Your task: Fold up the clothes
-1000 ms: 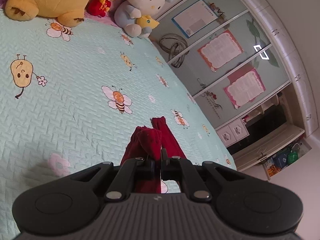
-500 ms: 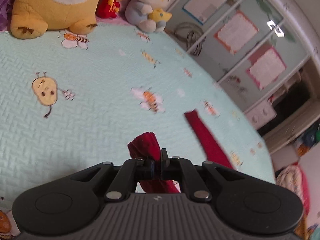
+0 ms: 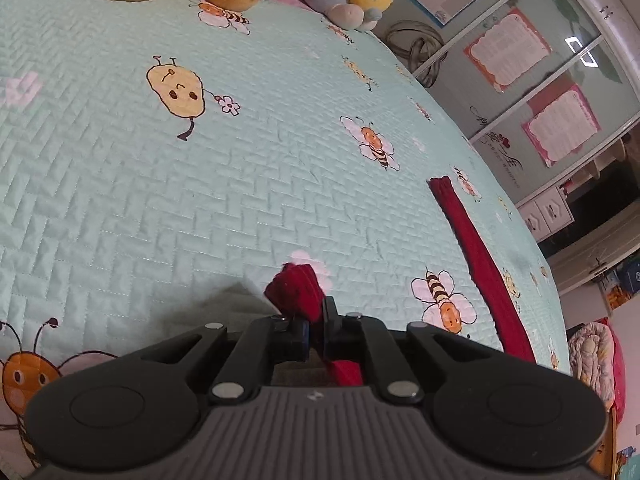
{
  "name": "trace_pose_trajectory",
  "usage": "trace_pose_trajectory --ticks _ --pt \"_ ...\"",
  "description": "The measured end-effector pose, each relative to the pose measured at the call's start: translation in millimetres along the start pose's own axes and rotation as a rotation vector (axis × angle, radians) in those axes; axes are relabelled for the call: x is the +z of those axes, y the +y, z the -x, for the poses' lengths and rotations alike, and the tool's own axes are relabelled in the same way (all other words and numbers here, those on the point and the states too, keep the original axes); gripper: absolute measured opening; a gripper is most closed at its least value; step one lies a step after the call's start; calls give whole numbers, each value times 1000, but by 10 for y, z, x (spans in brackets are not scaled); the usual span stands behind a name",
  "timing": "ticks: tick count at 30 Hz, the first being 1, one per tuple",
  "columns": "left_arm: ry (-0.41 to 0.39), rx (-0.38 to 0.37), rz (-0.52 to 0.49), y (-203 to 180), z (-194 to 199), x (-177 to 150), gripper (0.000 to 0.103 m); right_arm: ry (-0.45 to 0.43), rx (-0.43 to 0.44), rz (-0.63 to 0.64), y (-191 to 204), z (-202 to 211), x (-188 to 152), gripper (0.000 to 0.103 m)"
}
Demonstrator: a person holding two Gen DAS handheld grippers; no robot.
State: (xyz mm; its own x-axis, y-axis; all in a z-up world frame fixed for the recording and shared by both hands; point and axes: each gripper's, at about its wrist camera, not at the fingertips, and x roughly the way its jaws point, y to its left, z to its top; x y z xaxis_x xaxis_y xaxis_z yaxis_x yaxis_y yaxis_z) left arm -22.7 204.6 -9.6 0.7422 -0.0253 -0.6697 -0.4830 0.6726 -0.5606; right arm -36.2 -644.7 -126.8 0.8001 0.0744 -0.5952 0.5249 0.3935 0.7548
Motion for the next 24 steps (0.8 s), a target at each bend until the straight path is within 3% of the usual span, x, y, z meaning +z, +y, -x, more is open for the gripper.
trace_pose_trajectory --ticks 5,7,9,13,17,20,24 --pt "5 32 42 215 -28 -206 16 1 9 -8 -27 -10 -9 0" --pt "-17 23 73 308 21 -285 45 6 7 0 -18 -8 -7 0" --pt "-62 13 122 423 99 -326 58 14 5 20 12 6 -13 3" --pt "-142 20 241 671 314 -247 60 17 27 26 28 90 -69 15" --pt "-150 -4 191 657 505 -329 60 74 70 36 59 132 -294 17" --pt "-96 -46 161 500 492 -581 61 176 105 73 136 79 -625 18" --pt "34 -133 151 218 256 -1098 61 314 157 192 390 -42 -1271 18"
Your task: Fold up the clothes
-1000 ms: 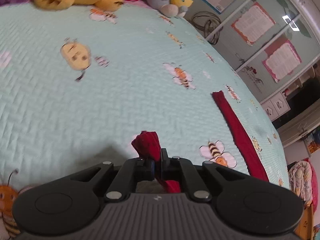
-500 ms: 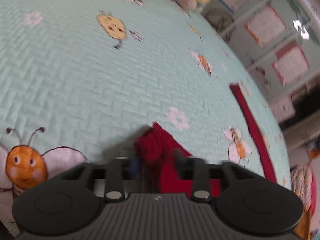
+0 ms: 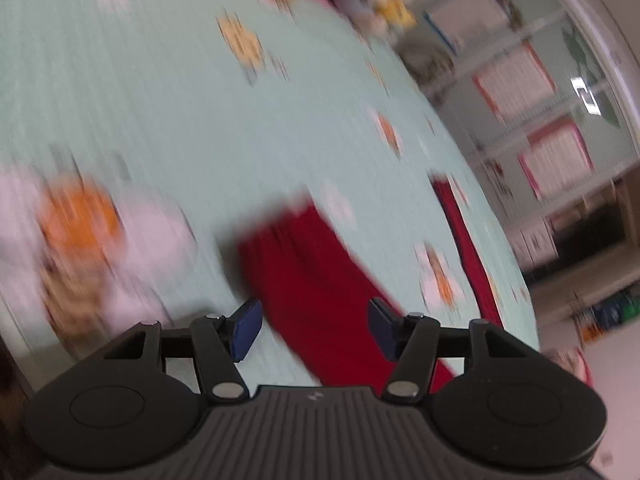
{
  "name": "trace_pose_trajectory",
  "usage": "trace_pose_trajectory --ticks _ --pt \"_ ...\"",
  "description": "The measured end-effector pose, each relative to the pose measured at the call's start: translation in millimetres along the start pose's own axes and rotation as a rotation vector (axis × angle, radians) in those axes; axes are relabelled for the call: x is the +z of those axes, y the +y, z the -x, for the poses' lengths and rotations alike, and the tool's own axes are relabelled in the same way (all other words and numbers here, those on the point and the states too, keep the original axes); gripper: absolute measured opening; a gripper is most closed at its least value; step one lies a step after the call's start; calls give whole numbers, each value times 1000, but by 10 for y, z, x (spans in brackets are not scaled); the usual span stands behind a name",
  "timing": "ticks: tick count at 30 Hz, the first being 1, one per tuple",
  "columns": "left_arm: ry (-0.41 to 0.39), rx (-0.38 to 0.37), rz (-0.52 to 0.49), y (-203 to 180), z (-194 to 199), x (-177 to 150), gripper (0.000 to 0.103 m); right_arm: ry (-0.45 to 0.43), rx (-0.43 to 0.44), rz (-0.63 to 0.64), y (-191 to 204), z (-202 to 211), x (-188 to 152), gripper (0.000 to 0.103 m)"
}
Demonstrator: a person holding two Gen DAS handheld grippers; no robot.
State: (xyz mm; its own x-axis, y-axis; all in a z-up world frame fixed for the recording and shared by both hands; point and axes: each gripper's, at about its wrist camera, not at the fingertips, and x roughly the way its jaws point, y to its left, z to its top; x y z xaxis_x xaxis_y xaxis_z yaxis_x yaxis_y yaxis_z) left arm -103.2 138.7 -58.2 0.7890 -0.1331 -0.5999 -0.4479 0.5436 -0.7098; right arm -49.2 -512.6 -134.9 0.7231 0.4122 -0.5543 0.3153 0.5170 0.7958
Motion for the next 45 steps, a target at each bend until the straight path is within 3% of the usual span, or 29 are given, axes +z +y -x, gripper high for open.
trace_pose_trajectory --ticks 6,12,15,18,22,30,36,39,45 --pt "145 -109 41 -300 -551 -643 57 116 45 107 432 -436 -414 17" --pt "71 -96 -66 -574 -771 -968 56 126 67 127 583 -695 -558 17" --pt "92 -98 -64 -619 -846 -971 53 116 79 99 593 -743 -595 15" --pt "117 -100 -60 -661 -922 -967 25 104 71 104 608 -747 -627 10" --pt "127 -77 -92 -634 -908 -989 1 110 62 111 617 -711 -628 3" --pt "134 -16 -285 -746 -864 -996 0 130 12 169 570 -511 -617 0" --pt "166 9 -266 -664 -993 -942 6 167 -14 166 573 -507 -612 0" --pt "167 8 -297 -663 -990 -953 6 195 -61 251 758 -368 -671 0" --pt "159 80 -437 -847 -995 -1041 7 180 -12 519 1395 -419 -865 0"
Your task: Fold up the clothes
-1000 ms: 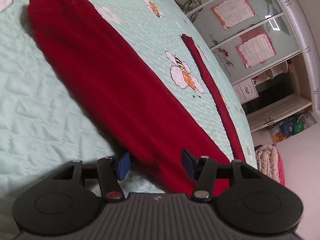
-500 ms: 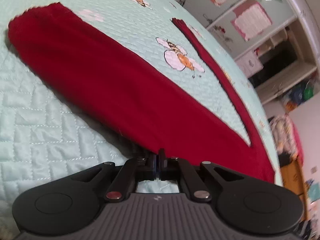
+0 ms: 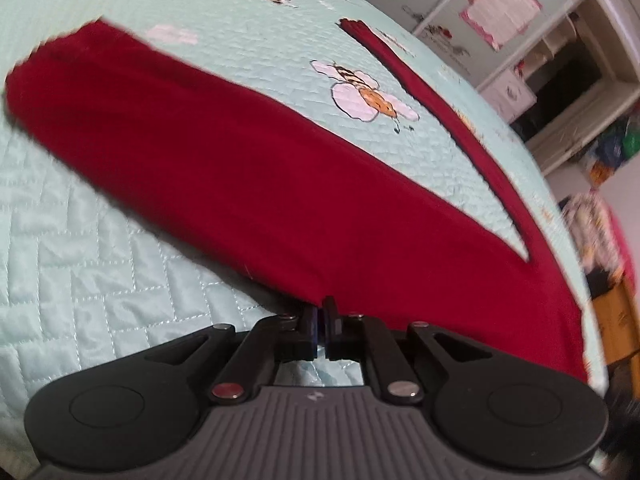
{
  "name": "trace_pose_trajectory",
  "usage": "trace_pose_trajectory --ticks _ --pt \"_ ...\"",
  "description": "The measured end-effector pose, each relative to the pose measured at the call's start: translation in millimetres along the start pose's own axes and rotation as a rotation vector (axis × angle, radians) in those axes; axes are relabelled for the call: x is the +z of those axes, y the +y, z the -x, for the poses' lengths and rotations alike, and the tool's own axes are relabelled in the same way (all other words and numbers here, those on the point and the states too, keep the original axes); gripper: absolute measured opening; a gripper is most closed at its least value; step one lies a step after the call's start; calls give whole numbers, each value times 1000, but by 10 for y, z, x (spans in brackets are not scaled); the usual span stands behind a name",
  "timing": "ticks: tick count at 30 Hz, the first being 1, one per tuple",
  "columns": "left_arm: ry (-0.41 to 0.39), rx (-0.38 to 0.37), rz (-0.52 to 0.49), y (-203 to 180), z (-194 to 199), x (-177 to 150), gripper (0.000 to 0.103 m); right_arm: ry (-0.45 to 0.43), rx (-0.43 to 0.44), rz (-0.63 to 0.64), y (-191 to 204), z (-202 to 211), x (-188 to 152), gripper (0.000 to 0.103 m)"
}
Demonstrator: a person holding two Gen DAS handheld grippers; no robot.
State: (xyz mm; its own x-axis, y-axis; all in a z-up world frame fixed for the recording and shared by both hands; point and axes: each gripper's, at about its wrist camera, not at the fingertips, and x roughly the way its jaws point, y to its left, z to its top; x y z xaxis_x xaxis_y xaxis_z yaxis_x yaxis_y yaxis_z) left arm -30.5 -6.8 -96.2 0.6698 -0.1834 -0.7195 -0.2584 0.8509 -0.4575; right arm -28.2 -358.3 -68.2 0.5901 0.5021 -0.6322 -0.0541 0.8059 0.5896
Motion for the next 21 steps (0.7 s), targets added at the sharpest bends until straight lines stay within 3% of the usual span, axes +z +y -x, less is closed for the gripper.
trace_pose_trajectory --ticks 4,7,13,19,21 --pt "14 73 -135 -184 -29 6 7 7 -52 145 275 -400 55 0" --pt "26 108 -199 -256 -59 9 8 56 -71 151 251 -540 -112 0" --pt "43 125 -226 -302 -84 22 8 126 -86 179 309 -433 -217 4" --pt "53 137 -239 -326 -25 -13 8 25 -62 239 608 -382 -8 4" --pt "55 139 -247 -333 -18 -21 8 42 -63 270 669 -521 -16 4"
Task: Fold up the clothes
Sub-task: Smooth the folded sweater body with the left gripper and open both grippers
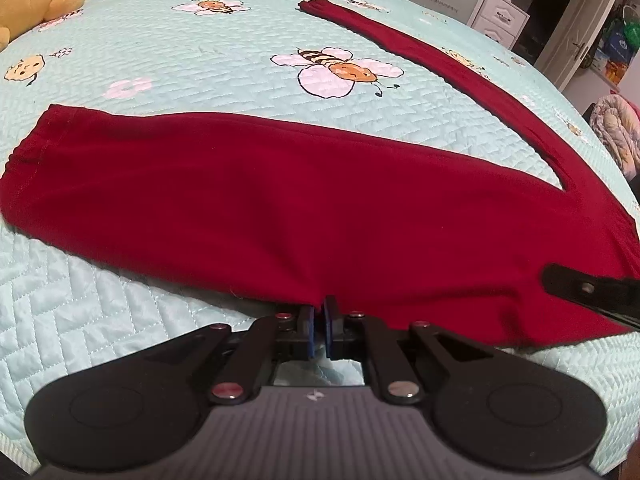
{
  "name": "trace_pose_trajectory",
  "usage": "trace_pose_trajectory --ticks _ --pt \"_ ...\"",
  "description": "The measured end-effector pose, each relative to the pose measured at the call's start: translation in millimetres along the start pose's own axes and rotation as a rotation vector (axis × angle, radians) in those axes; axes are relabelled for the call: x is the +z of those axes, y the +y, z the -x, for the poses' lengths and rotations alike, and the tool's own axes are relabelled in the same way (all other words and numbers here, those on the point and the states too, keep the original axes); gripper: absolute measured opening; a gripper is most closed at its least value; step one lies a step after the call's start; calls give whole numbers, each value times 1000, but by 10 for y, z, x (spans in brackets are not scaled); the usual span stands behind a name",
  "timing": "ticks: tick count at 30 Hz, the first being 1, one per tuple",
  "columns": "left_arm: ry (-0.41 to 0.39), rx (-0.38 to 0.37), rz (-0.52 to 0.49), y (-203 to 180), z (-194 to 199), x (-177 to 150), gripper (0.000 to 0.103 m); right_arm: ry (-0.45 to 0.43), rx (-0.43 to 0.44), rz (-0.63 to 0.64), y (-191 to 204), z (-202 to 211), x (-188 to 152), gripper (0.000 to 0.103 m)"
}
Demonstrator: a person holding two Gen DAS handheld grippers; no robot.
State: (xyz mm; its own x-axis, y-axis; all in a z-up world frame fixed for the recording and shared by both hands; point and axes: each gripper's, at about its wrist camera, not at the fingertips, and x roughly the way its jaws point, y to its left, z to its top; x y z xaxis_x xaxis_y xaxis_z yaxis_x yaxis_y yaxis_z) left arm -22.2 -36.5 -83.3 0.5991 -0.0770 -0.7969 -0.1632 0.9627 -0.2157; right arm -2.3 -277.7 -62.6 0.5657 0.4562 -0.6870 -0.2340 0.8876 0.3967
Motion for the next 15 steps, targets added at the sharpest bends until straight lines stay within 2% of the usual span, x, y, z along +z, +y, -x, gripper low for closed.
trace_pose_trajectory --ticks 3,7,11,15 --pt "4 4 -14 -18 -3 2 8 151 -23 22 54 -254 -152 4" --pt "6 9 -37 -37 -16 9 8 188 -3 52 159 -117 -213 4" --pt "8 19 -54 -63 -15 11 8 120 4 54 207 50 -29 4" --pt "13 27 -57 -75 -15 20 8 72 -7 44 193 -32 60 4"
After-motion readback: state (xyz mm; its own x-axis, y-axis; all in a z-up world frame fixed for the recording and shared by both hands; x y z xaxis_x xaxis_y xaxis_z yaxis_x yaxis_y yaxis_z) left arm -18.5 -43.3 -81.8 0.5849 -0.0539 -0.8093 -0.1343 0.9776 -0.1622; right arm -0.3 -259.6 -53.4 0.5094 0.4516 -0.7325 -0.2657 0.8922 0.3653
